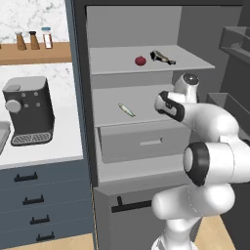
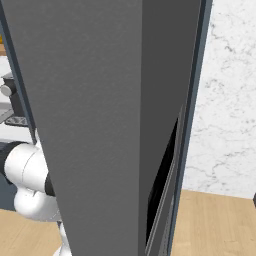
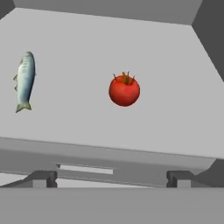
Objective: Place one tomato and one fish in each tupperware on the nearby counter, to pack two identical lunches.
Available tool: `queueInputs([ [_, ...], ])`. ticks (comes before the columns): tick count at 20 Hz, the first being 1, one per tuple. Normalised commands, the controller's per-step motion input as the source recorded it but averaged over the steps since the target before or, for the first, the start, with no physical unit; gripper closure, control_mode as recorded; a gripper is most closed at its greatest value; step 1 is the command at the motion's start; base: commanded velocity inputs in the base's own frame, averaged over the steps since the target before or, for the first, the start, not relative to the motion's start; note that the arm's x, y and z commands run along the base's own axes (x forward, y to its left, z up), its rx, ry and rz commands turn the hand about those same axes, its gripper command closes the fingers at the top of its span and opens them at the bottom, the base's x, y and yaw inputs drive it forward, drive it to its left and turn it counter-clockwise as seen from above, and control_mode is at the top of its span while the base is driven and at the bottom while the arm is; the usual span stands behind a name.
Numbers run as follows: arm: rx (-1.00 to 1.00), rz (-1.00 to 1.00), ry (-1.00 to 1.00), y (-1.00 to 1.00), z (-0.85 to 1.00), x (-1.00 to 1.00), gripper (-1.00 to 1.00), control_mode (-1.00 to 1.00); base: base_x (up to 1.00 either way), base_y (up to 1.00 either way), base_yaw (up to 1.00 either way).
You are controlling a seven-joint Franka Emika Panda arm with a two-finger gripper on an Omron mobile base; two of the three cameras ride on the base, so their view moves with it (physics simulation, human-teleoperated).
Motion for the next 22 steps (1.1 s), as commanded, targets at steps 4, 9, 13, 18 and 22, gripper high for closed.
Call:
queueInputs([
  [4, 0.0, 0.0, 0.03, -0.21, -0.39, 0.15, -1.0, -1.0, 0.0, 0.0, 0.0],
  [9, 0.0, 0.0, 0.01, 0.0, -0.23, 0.34, -1.0, -1.0, 0.0, 0.0, 0.0],
  [13, 0.0, 0.0, 0.01, 0.0, -0.01, 0.7, -1.0, -1.0, 0.0, 0.0, 0.0],
  [18, 0.0, 0.0, 0.0, 0.0, 0.0, 0.6, -1.0, -1.0, 0.0, 0.0, 0.0],
  [22, 0.0, 0.0, 0.0, -0.04, 0.0, 0.3, -1.0, -1.0, 0.0, 0.0, 0.0],
])
